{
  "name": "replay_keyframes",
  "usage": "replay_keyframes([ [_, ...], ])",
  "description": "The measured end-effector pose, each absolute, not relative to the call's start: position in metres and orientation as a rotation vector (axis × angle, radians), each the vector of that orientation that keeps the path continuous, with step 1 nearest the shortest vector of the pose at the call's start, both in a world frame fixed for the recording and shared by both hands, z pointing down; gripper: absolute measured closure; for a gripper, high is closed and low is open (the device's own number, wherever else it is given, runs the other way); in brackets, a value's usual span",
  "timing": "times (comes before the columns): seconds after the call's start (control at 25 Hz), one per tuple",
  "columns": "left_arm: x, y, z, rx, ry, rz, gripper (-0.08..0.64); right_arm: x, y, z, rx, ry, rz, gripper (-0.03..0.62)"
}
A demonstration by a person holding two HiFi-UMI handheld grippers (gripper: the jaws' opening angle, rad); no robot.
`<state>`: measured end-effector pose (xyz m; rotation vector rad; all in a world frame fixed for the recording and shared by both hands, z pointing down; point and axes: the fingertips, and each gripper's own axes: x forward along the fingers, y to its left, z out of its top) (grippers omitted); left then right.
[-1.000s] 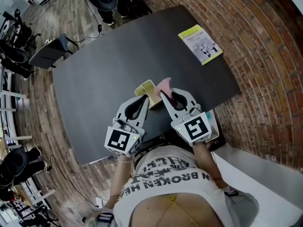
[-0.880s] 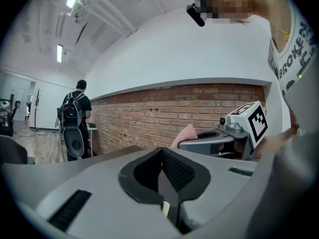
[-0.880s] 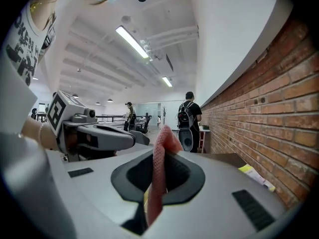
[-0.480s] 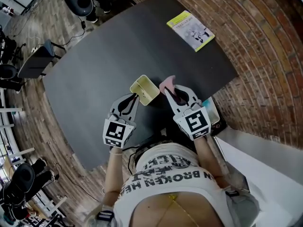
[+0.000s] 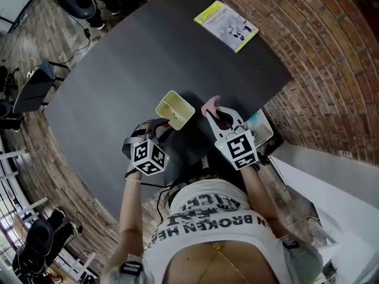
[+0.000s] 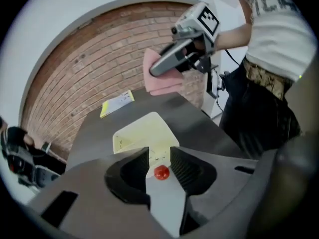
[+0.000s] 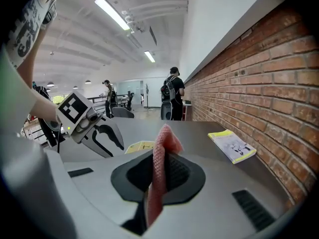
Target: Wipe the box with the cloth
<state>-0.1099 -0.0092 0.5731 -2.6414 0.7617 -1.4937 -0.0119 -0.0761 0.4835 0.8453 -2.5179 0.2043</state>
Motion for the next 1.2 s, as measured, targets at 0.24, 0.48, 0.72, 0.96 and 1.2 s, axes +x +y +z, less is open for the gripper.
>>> replay_keyframes([
  [0.24, -0.116, -0.007, 0.614, -2.204, 0.249, -1.791, 0.439, -0.007, -0.070, 0.513, 0.849, -2.435, 0.256, 0.575],
  [0.48, -0.115, -0.004, 0.619, -2.078, 0.081, -1.818, 0.434, -0.006, -0.071, 0.531, 0.820, -2.412, 0.296, 0.575],
  [0.72, -0.112, -0.003, 0.619, -2.111, 0.082, -1.780, 0.437, -0.019, -0.066, 0.567, 0.681, -2.362, 0.268, 0.575],
  [0.96, -0.110, -0.005, 0.618, -2.158, 0.084, -1.765, 0.449, -0.043, -0.063, 0.594, 0.550, -2.325, 0.182, 0.575],
  [1.2, -0.107, -0.007, 0.618, -2.190, 0.076, -1.737, 0.456, -0.045, -0.066, 0.602, 0.546, -2.336, 0.196, 0.575],
])
